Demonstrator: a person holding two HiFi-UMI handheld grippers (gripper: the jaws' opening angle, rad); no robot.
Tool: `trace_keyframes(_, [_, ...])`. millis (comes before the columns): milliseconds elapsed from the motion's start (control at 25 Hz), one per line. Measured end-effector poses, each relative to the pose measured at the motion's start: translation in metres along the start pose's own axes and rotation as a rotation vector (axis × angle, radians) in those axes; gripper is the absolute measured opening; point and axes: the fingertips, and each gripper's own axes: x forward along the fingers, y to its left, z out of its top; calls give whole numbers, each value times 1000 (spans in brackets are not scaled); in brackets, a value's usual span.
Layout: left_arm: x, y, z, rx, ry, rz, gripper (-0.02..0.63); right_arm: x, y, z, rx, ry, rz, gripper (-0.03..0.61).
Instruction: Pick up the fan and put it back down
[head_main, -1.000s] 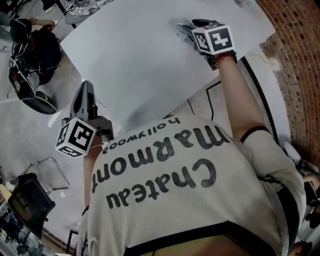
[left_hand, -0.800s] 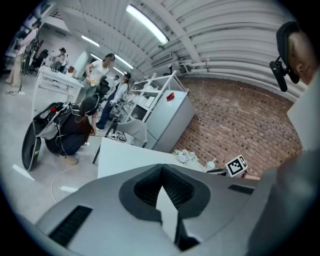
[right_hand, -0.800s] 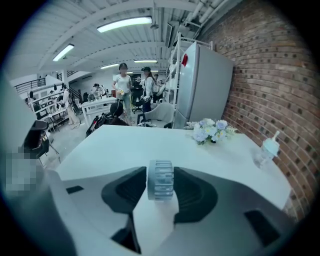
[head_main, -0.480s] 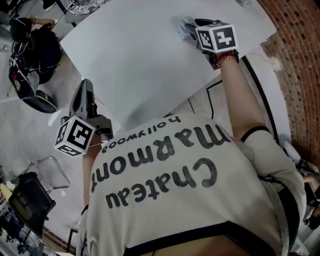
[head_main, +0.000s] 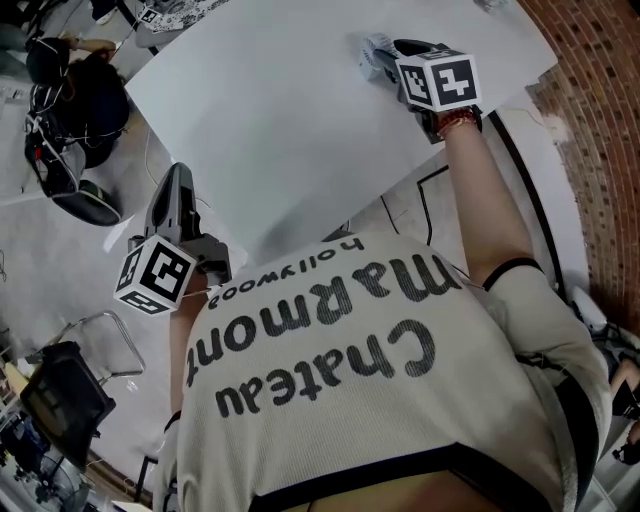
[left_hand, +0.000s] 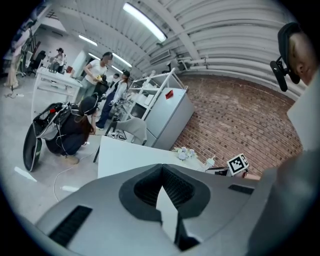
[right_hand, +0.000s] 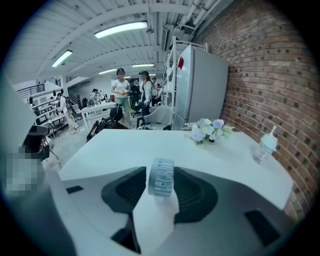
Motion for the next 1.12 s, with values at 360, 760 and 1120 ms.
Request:
trace_keyframes(360, [7,-11,6,13,37,-71,2,-32,7,6,138,-97,-39,176])
trace_keyframes(760, [21,-48,30,64,71,-285,2,-92,37,-39,654,-186,-122,112])
trace_keyframes(1120, [-17,-33,49,133,120,-385,2,-133,121,-44,824,-290,-170,26])
